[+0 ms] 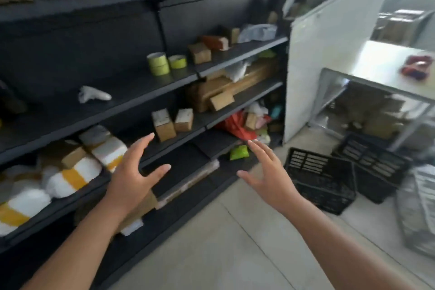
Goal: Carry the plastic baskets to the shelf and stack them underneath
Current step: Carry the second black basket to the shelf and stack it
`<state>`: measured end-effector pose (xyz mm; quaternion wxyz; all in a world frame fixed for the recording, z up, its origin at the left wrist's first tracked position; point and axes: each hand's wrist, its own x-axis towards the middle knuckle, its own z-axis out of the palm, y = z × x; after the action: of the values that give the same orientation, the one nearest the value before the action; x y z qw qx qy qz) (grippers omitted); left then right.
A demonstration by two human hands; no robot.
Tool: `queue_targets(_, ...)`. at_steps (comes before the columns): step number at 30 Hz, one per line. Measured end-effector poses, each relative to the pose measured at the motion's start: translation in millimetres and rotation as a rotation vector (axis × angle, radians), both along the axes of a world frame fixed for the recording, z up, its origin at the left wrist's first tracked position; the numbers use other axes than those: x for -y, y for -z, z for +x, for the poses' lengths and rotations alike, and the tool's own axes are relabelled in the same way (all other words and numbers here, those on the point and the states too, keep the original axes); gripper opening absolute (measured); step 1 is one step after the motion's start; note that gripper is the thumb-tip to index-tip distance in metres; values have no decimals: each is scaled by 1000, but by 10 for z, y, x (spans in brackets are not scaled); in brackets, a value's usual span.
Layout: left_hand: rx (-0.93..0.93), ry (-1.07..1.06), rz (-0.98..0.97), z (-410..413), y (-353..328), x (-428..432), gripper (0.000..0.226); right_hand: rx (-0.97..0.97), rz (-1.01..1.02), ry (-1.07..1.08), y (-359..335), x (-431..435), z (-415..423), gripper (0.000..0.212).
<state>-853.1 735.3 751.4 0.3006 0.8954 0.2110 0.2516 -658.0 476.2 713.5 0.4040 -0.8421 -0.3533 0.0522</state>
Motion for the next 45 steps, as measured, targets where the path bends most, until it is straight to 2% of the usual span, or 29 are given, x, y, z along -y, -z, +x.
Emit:
queue_targets(6, 31, 204, -38, 1624, 101, 1056, 74, -14, -42, 298, 60, 1706, 1005, 77)
queue_targets(11, -4, 392, -52, 2758, 320, 1679, 80, 1, -45, 514, 135, 2683, 1603, 77)
queue_targets(16, -2, 524, -79, 3876, 492, 2153, 71, -11, -65, 660, 323, 3218, 2241, 77)
queue_targets(20, -27, 579, -55, 4829, 792, 2307, 78, -55, -97, 709, 611, 3371, 2938, 77)
queue_targets(23, -55, 597, -136, 5626, 1148, 2266, 77, -86, -142, 738, 886, 3385, 3624, 76)
queue_targets(30, -203, 509, -383, 7404, 2256, 2059, 69, -204, -299, 858, 1711, 3405, 5277, 73)
queue_targets(35, -361, 419, -389, 8168, 3103, 1988, 74, -326, -339, 888, 2519, 3483, 6128, 71)
queue_targets(38, -454, 401, -337, 8470, 3819, 2064, 67, -358, -379, 878, 3215, 3533, 6647, 71)
queue_targets(45, -619, 210, -266, 8787, 6034, 2179, 79, -440, -423, 840, 5377, 3567, 7440, 72)
